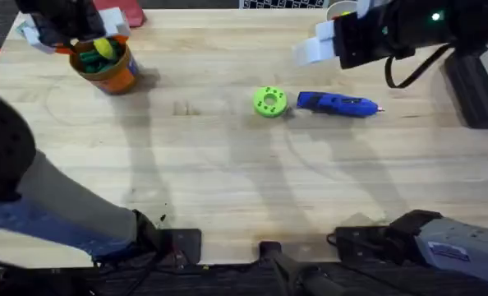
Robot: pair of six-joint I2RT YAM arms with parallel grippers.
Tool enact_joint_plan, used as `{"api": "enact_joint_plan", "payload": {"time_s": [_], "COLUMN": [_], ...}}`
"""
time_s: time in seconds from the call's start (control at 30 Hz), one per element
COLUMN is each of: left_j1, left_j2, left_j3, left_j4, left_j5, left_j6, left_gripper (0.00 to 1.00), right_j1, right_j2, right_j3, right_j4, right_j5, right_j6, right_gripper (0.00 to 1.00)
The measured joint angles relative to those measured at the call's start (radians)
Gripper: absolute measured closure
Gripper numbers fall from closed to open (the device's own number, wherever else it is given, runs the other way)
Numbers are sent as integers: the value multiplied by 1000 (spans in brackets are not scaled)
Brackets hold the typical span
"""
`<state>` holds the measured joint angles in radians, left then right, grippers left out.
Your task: Pick up the gripper from the table and insert it into the empty holder that is missing its gripper. Then pick up a screw, insert it into the mounting hole, and use the screwdriver to tighten it. Finally, clean up the table by picking up the vegetable and placing it into the bucket.
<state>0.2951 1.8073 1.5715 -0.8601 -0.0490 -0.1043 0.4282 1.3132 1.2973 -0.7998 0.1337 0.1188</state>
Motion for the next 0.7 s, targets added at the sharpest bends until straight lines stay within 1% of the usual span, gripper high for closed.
{"api": "enact_joint_plan", "payload": {"time_s": [0.17, 0.3, 0.4, 0.5, 0.6, 0.7], "left_j1": [-9, -47, -108, -182, -258, -321], "left_j2": [-144, -269, -349, -433, -532, -628], "left_j3": [0, 0, -14, -73, -174, -292], "left_j4": [-97, -184, -221, -251, -262, -264], "left_j5": [0, 0, 0, 0, 2, 5], "left_j6": [0, 0, 0, -3, -18, -33], "left_gripper": [15, 15, 15, 15, 15, 15], "right_j1": [0, 0, 0, 0, 0, 0], "right_j2": [0, 0, 0, 0, 0, 0], "right_j3": [0, 0, 0, 0, 0, 0], "right_j4": [0, 0, 1, 1, 1, 1], "right_j5": [0, 0, 0, 0, 0, 0], "right_j6": [0, 0, 0, 0, 0, 0], "right_gripper": [8, 8, 8, 8, 7, 7]}}
